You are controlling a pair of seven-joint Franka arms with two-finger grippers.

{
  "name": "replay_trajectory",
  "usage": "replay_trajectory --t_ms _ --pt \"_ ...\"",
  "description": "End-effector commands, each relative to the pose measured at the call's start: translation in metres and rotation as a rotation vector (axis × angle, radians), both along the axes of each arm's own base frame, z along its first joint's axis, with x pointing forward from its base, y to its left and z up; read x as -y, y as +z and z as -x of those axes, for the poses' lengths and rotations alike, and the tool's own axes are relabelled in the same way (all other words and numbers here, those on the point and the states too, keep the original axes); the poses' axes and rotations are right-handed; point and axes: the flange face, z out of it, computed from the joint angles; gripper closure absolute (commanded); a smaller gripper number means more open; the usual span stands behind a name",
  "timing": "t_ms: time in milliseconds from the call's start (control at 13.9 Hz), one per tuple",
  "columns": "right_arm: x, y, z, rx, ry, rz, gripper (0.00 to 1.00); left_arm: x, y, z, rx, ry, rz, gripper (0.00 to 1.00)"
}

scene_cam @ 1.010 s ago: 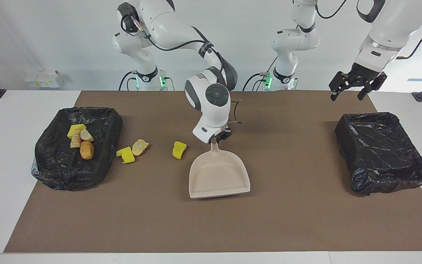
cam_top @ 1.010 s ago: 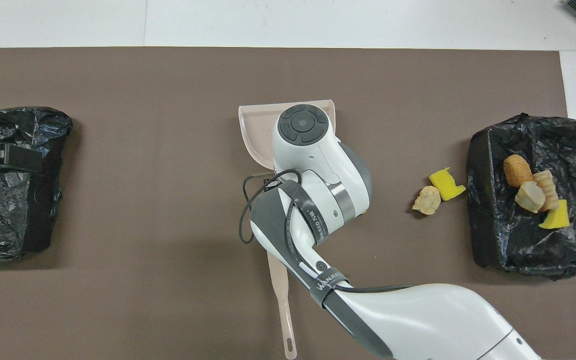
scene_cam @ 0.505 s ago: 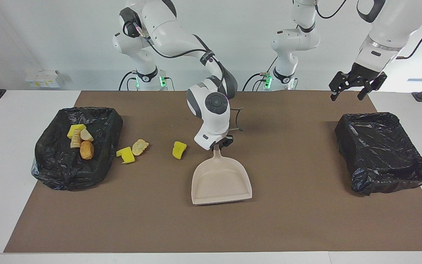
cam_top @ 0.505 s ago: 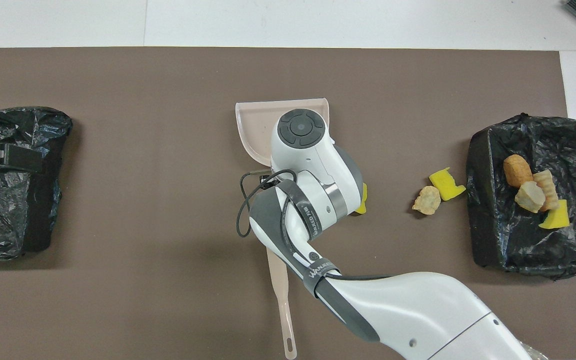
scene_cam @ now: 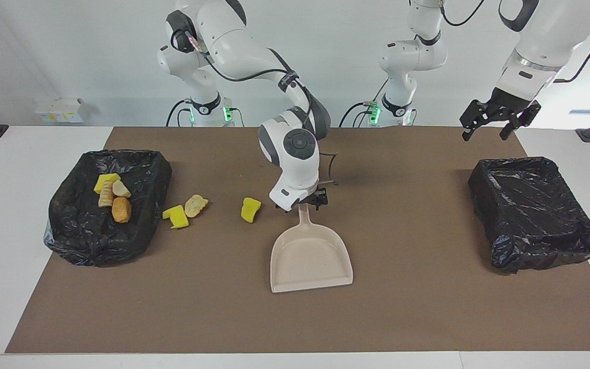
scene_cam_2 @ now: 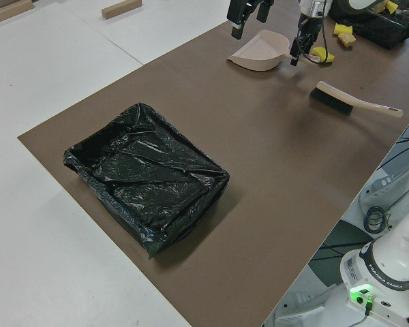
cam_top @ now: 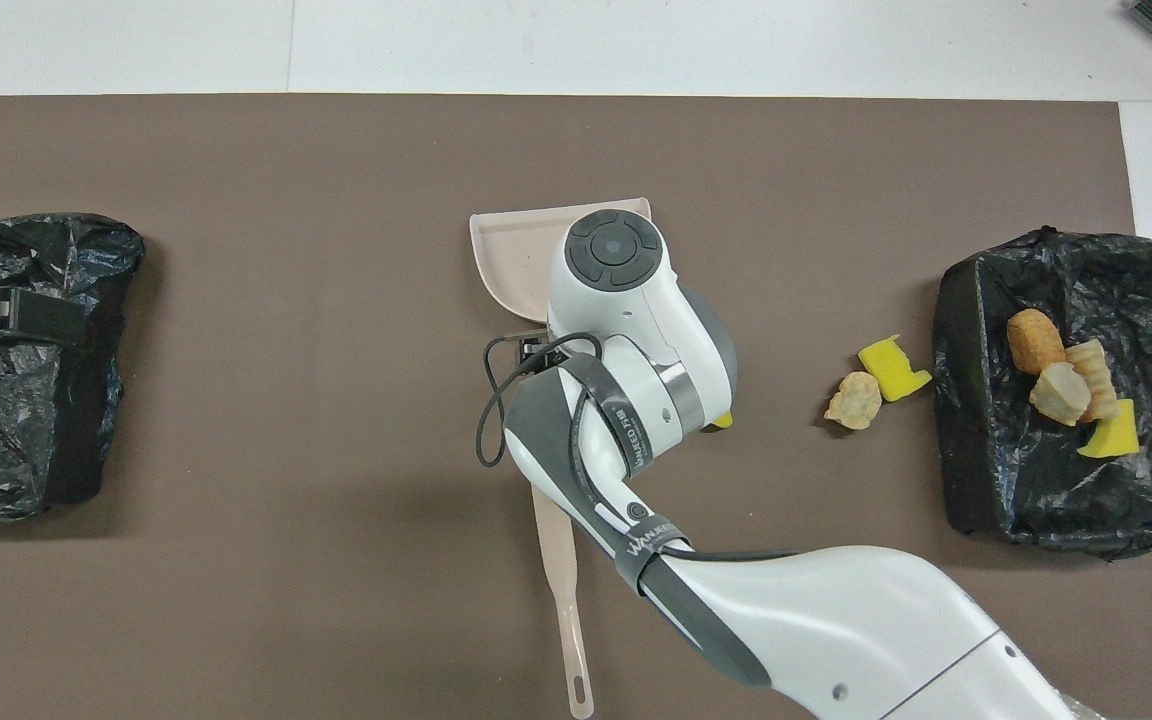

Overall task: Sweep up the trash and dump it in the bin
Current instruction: 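Set the dustpan down on the mat center with the right gripper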

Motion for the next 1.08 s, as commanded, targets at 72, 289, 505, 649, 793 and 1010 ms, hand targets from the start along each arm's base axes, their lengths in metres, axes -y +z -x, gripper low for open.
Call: replay_trajectory --t_ms 72,289,505,649,793,1010 --pt "0.012 0.044 0.006 0.005 -0.001 -0.009 0.0 0.0 -0.004 0.002 0.004 0.006 0.013 0.0" --pt "0.027 0.081 0.018 -0.016 -0.005 -0.013 0.0 0.002 -0.004 0.002 0.003 0.004 0.013 0.0" --pt "0.045 0.108 0.051 -0.031 0.002 -0.004 0.0 0.001 -0.003 0.002 0.006 0.006 0.013 0.0" --pt "0.059 0.116 0.077 -0.047 0.002 0.005 0.0 0.003 -0.005 0.001 0.003 0.004 0.013 0.0" --pt "0.073 0.12 0.098 -0.054 0.02 0.008 0.0 0.003 -0.003 0.002 0.006 0.001 0.013 0.0" --pt "0.083 0.113 0.127 -0.058 0.036 0.012 0.0 0.004 -0.007 0.0 0.0 0.003 0.013 0.0"
